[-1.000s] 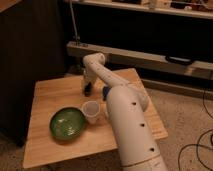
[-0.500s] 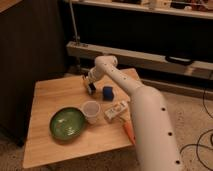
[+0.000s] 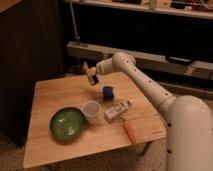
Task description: Place the eraser in the ceramic cup
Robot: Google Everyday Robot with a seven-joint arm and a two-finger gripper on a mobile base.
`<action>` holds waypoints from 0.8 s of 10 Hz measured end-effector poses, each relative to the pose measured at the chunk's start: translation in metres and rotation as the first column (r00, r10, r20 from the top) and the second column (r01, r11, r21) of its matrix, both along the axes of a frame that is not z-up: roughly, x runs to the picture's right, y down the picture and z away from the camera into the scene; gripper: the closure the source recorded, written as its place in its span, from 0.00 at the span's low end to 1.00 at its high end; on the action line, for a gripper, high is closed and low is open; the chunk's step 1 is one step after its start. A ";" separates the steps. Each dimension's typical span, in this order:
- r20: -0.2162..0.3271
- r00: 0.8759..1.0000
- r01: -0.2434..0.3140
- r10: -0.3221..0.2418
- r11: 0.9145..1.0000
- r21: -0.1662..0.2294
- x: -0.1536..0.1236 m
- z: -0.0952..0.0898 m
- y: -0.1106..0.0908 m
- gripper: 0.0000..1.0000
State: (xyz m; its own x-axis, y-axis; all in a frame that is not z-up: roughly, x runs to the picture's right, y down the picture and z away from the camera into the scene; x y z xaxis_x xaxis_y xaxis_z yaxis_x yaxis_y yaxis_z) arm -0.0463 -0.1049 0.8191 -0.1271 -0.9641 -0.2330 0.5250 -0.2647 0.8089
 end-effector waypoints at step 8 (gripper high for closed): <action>0.398 0.917 -0.082 -0.002 0.978 0.192 -0.004 -0.117 0.098 1.00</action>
State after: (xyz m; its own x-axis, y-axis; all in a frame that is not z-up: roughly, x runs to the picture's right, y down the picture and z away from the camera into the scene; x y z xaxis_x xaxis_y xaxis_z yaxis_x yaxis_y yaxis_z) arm -0.0504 -0.0072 0.7016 0.0528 -0.8939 -0.4451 0.1884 -0.4288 0.8835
